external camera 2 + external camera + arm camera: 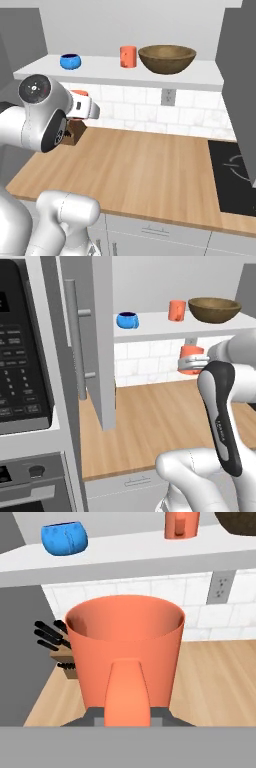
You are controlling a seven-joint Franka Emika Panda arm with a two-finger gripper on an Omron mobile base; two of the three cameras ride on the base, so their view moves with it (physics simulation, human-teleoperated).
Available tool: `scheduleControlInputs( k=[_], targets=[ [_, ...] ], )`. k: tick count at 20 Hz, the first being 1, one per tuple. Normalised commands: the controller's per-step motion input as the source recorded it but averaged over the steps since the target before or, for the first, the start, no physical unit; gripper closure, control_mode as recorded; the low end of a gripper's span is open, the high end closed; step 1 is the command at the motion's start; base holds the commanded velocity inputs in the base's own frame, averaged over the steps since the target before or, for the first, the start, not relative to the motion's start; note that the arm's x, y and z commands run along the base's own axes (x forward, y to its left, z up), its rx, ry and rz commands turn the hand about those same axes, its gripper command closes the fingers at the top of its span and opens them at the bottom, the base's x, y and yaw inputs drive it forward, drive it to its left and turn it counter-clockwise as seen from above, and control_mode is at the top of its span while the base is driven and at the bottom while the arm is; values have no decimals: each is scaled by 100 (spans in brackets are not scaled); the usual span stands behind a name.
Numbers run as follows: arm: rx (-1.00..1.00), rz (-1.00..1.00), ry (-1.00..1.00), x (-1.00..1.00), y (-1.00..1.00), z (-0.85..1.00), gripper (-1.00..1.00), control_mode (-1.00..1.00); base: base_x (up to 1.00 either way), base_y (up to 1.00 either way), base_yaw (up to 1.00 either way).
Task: Gather all objects into one cabinet and sort the glasses and bowls to opposite sides.
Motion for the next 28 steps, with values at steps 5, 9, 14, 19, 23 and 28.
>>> scheduleControlInputs(
  k=[5,9,14,19,23,28],
  targets=[
    [0,0,-3,1,0,2,100,-100,13,0,0],
    [0,-1,-22,7,3,37,100,-100,0,0,0],
    [0,-1,-28,19,14,48,100,-100,0,0,0],
    [0,0,-13,30,30,40,100,-100,0,0,0],
    [0,0,0,46,8,32,100,-100,0,0,0],
    [0,0,0,39,0,18,100,-100,0,0,0]
  ],
)
